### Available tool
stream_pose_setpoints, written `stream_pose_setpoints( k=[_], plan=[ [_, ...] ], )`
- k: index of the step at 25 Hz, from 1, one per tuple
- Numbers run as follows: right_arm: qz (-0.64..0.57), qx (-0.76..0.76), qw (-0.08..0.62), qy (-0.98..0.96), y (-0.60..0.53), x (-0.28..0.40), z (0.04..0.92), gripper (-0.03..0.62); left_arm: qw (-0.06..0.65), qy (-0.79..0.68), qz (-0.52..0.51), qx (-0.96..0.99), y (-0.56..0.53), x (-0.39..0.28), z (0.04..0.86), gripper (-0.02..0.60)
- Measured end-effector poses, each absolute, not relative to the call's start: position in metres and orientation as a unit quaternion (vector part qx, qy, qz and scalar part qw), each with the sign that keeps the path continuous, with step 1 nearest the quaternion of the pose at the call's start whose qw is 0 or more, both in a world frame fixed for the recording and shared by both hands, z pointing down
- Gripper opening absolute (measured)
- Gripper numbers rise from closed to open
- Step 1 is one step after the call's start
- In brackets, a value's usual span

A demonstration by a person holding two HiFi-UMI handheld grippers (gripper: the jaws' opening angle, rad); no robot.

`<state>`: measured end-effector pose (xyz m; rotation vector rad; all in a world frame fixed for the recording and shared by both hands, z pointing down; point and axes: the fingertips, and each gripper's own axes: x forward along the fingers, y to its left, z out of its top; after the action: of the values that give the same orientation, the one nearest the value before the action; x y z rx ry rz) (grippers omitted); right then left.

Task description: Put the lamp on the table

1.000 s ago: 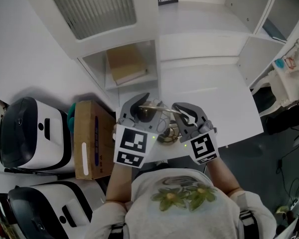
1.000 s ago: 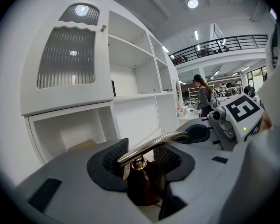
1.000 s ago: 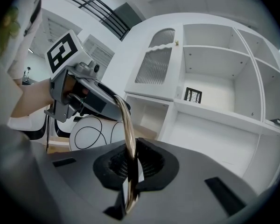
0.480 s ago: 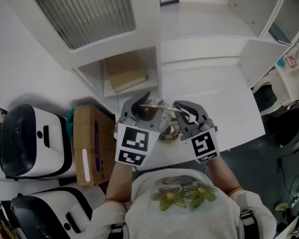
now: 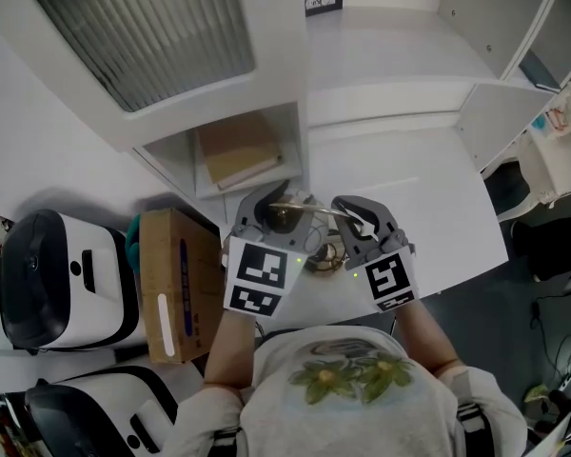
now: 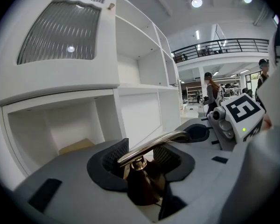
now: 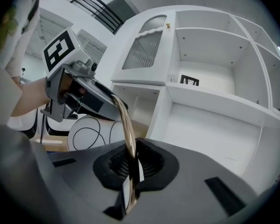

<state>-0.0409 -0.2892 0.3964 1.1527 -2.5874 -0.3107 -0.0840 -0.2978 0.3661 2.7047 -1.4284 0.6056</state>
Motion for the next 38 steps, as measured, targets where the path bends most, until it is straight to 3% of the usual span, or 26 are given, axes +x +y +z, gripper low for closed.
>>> stream_pose_setpoints(
  k=[38],
  plan=[
    [-0.052,0.422,0.158,-0.891,-0.292,-0.022,0.423,0.032,0.001,-0.441,0.224,0.869,-0.302,-0.061,0.387,0.181]
  ],
)
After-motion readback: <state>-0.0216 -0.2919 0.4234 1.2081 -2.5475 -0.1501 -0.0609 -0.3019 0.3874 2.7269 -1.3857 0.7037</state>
